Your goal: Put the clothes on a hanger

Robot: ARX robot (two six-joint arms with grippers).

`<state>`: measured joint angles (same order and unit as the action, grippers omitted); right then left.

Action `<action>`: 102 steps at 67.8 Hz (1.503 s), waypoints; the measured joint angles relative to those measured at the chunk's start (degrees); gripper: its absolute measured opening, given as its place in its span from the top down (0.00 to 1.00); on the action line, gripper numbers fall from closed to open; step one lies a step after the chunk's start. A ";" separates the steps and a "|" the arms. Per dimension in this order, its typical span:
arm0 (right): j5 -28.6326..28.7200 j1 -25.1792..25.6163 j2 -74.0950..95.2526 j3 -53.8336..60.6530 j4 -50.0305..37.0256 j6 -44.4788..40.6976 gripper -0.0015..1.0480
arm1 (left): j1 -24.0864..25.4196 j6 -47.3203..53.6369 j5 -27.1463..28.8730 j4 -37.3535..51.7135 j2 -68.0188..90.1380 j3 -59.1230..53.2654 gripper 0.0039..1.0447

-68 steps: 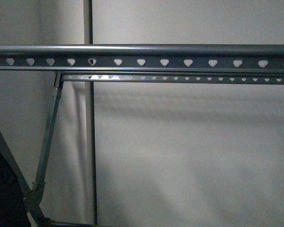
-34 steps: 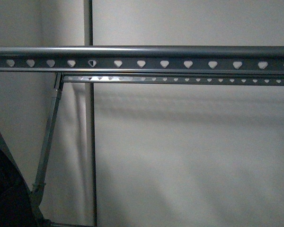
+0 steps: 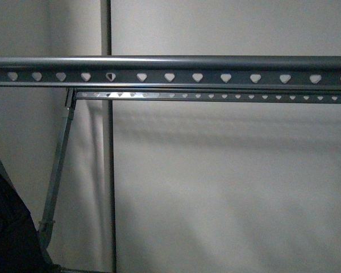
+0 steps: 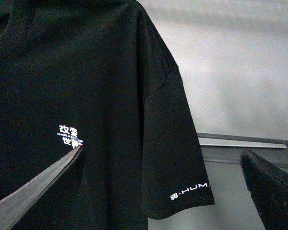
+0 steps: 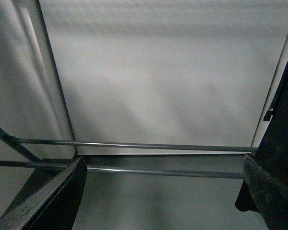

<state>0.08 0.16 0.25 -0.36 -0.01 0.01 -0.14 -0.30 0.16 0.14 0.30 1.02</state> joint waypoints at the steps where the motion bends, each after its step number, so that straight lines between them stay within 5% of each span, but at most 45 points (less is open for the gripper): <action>1: 0.00 0.00 0.00 0.00 0.00 0.00 0.07 | 0.00 0.00 0.00 0.00 0.00 0.00 0.06; 6: 0.00 0.00 0.00 0.00 0.00 0.00 0.07 | 0.00 0.00 -0.07 0.00 0.00 0.00 0.06; 11: -0.02 0.00 0.00 0.00 0.00 0.00 0.07 | 2.54 1.49 -8.04 -0.63 2.12 0.31 0.06; 15: 0.13 0.00 0.00 0.00 0.00 0.00 0.07 | 3.02 1.75 -8.66 1.44 5.79 0.76 0.06; 23: -0.02 0.00 0.00 0.00 0.00 0.00 0.07 | 1.79 0.76 -0.85 9.99 15.37 4.48 0.06; 34: 0.00 0.00 0.00 0.00 0.00 0.00 0.07 | -1.92 -6.75 17.66 19.74 32.92 15.56 0.06; 44: -0.02 0.00 0.00 0.00 0.00 0.00 0.07 | -4.35 -18.29 28.76 16.72 49.11 26.64 0.06; 72: -0.02 0.00 0.00 0.00 0.00 0.00 0.07 | -7.45 -35.87 45.11 13.46 72.52 46.29 0.06; 93: -0.02 0.00 0.00 0.00 0.00 0.00 0.07 | -3.41 -40.96 47.28 8.07 89.11 60.26 0.06; 102: -0.02 0.00 0.00 0.00 0.00 0.00 0.07 | -3.17 -40.79 47.36 6.62 90.38 62.77 0.27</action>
<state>0.05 0.16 0.25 -0.36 -0.01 0.01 -3.31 -41.08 47.53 6.76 90.67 63.79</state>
